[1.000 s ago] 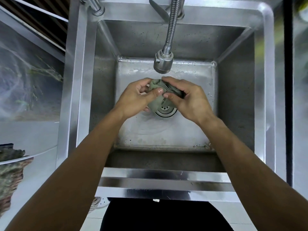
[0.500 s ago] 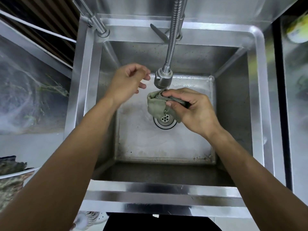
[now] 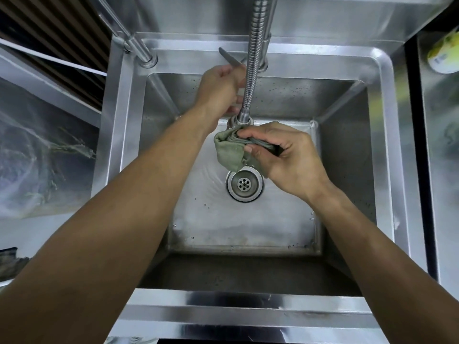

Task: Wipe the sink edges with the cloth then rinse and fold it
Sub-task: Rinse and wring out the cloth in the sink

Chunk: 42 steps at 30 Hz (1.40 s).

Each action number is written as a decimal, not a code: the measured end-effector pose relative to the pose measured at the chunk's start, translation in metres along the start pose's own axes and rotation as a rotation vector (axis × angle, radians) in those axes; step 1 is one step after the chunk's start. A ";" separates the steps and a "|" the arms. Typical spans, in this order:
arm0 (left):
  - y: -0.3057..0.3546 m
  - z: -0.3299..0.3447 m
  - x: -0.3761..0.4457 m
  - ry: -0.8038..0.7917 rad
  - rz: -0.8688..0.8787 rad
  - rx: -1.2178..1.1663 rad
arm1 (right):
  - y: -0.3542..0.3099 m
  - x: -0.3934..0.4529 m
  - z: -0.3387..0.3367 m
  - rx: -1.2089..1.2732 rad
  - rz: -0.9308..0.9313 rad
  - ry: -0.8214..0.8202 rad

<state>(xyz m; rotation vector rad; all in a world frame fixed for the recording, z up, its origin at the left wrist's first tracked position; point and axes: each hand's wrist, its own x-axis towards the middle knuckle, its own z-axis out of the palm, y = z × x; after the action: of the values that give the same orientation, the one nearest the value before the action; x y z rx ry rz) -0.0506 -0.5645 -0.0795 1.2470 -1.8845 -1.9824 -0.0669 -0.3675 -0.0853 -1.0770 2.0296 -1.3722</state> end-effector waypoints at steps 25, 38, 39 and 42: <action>-0.035 -0.033 -0.028 0.114 0.408 0.411 | -0.004 -0.005 0.002 0.065 0.017 0.027; -0.129 -0.022 -0.125 -0.316 0.032 -0.003 | 0.021 -0.053 0.012 0.380 0.457 -0.069; -0.135 -0.023 -0.124 -0.317 -0.047 0.012 | 0.030 -0.058 0.013 0.434 0.562 -0.092; -0.152 -0.028 -0.125 -0.328 -0.309 0.038 | 0.049 -0.069 0.019 0.537 0.758 -0.170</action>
<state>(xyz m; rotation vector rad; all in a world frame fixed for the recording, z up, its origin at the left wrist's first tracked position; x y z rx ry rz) 0.1129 -0.4781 -0.1527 1.3641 -1.9749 -2.4521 -0.0297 -0.3126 -0.1407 -0.1435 1.5441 -1.2293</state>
